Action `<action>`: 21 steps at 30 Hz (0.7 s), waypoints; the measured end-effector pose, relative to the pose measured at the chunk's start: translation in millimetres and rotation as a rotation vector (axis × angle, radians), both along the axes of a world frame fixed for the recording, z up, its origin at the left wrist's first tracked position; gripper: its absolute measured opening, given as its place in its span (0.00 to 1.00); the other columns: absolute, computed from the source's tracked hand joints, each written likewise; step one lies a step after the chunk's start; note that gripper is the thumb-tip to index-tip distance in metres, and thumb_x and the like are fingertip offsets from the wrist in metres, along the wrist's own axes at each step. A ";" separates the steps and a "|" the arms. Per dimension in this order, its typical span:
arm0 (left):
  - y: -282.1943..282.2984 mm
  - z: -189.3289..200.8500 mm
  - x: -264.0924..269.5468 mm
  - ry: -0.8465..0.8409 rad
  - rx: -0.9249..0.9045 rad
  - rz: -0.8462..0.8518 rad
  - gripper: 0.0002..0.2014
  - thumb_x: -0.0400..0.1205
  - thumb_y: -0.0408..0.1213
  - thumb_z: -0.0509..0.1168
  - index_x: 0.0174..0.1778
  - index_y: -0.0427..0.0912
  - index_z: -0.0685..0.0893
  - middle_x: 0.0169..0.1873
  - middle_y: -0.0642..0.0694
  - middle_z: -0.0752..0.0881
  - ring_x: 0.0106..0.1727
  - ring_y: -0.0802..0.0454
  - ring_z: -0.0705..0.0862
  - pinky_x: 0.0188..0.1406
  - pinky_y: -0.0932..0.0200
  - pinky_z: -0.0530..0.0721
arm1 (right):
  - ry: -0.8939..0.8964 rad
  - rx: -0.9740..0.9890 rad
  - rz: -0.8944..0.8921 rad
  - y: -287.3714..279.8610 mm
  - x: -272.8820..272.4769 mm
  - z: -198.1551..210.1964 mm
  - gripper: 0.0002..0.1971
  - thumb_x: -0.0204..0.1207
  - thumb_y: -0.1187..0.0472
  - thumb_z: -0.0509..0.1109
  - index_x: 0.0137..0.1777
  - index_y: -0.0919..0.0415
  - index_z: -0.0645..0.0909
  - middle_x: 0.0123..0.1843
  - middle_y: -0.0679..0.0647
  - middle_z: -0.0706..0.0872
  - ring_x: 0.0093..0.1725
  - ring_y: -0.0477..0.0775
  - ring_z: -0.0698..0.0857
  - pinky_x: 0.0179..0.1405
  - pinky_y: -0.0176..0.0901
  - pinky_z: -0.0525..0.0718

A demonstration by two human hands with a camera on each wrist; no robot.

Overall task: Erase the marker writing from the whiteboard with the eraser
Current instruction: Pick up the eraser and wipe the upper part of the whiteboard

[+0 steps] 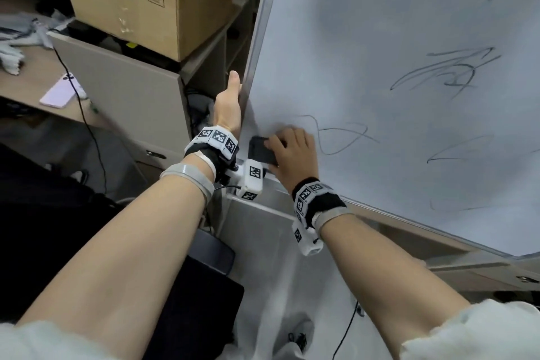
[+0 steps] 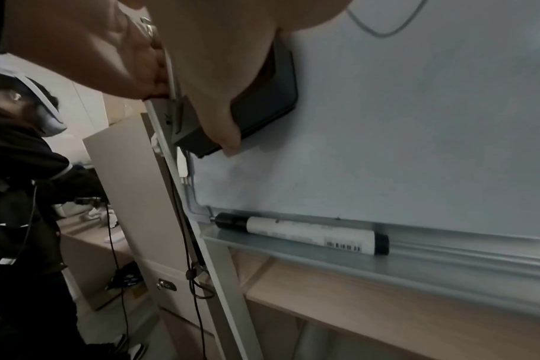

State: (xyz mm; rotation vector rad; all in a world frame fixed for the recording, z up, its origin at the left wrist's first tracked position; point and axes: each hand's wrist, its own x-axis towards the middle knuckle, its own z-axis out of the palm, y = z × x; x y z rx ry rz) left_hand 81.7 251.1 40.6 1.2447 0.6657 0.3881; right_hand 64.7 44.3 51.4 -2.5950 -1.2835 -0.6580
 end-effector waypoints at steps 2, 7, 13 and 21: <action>-3.0 8.7 -2.9 0.021 0.027 0.015 0.59 0.58 0.90 0.55 0.65 0.41 0.88 0.63 0.44 0.90 0.68 0.42 0.86 0.78 0.39 0.75 | -0.052 0.052 -0.031 3.6 1.5 16.4 0.22 0.56 0.61 0.84 0.50 0.56 0.82 0.50 0.58 0.83 0.51 0.62 0.77 0.53 0.54 0.69; -10.4 10.9 -1.0 0.100 0.047 0.082 0.58 0.57 0.92 0.50 0.64 0.48 0.89 0.61 0.45 0.90 0.65 0.41 0.86 0.75 0.39 0.77 | -0.188 0.282 -0.086 10.9 23.2 94.1 0.23 0.55 0.61 0.85 0.52 0.56 0.84 0.50 0.57 0.83 0.50 0.61 0.76 0.49 0.52 0.66; -47.4 72.5 -31.6 0.088 0.060 0.098 0.49 0.73 0.78 0.50 0.76 0.42 0.80 0.75 0.46 0.81 0.76 0.47 0.77 0.83 0.45 0.67 | -0.121 0.169 -0.062 -1.8 11.5 71.0 0.22 0.56 0.61 0.85 0.51 0.55 0.83 0.50 0.56 0.82 0.50 0.62 0.78 0.48 0.52 0.67; -20.1 92.3 9.7 0.108 0.048 0.079 0.70 0.50 0.95 0.42 0.69 0.43 0.85 0.67 0.42 0.87 0.70 0.39 0.83 0.79 0.40 0.73 | -0.283 0.451 -0.133 -2.6 43.6 207.4 0.26 0.55 0.60 0.84 0.56 0.56 0.84 0.53 0.58 0.83 0.51 0.66 0.79 0.46 0.53 0.70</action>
